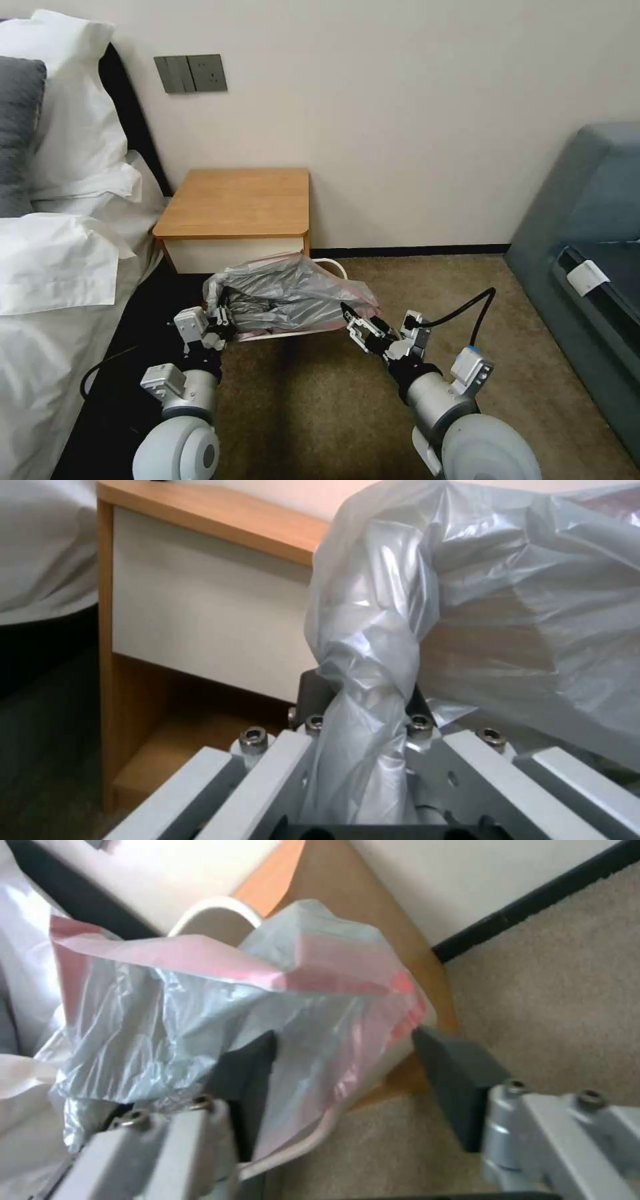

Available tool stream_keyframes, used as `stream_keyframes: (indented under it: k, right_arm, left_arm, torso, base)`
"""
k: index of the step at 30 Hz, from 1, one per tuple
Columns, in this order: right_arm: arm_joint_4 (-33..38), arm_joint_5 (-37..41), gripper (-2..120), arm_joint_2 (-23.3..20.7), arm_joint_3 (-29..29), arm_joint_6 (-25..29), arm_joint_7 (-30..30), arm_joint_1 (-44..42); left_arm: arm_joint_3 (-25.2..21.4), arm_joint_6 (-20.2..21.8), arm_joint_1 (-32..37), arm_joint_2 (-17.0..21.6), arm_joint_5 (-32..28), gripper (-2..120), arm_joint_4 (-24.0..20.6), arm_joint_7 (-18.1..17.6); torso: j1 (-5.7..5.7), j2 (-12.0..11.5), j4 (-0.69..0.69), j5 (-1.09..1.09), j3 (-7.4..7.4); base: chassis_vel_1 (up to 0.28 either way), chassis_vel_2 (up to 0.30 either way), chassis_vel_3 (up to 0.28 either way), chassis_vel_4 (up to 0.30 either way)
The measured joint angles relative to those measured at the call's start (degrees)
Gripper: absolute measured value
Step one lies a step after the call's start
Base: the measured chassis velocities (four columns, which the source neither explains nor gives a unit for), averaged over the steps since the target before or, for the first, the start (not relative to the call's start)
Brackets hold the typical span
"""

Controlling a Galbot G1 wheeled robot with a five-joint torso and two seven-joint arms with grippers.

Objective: Pick up the garbage bag from the table and place it over the trash can.

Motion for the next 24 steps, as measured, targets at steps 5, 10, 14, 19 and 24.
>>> stream_keyframes:
  k: [5, 10, 14, 19, 24]
  right_arm:
    - [-0.27, -1.53, 36, 0.24, -0.62, 0.42, -0.49, 0.09]
    - [0.66, -2.44, 18, 0.24, -1.34, 0.56, -0.49, -0.38]
    - [1.15, -2.82, 5, 0.14, -1.61, 0.67, -0.38, -0.83]
    - [2.48, -3.69, 0, -0.31, -2.28, 0.09, 0.21, -1.82]
    - [3.62, -4.57, 0, -0.61, -2.84, -1.20, 0.49, -3.79]
  left_arm:
    - [0.00, -0.13, 0.23, -0.04, 0.23, 4, -0.05, 0.00]
    - [-0.03, -0.13, 0.09, 0.01, 0.26, 4, -0.04, 0.01]
    - [-0.02, -0.13, -0.04, 0.03, 0.29, 4, 0.10, 0.00]
    - [0.09, -0.12, -0.29, -0.22, 0.41, 4, 0.39, -0.09]
    - [0.08, 0.03, -0.84, -0.29, 0.27, 4, 0.86, -0.44]
  torso:
    - [0.00, 0.00, 0.00, 0.00, 0.00]
    - [0.00, 0.00, 0.01, 0.01, 0.00]
    - [0.00, 0.00, 0.01, 0.01, 0.00]
    - [0.00, 0.00, 0.01, 0.01, 0.00]
    - [0.00, 0.00, 0.01, 0.00, 0.00]
  base:
    - [0.000, 0.000, 0.000, 0.000]
    - [0.000, 0.000, 0.000, 0.000]
    - [0.000, 0.000, 0.000, 0.000]
    - [0.000, 0.000, 0.000, 0.000]
    - [0.000, 0.000, 0.000, 0.000]
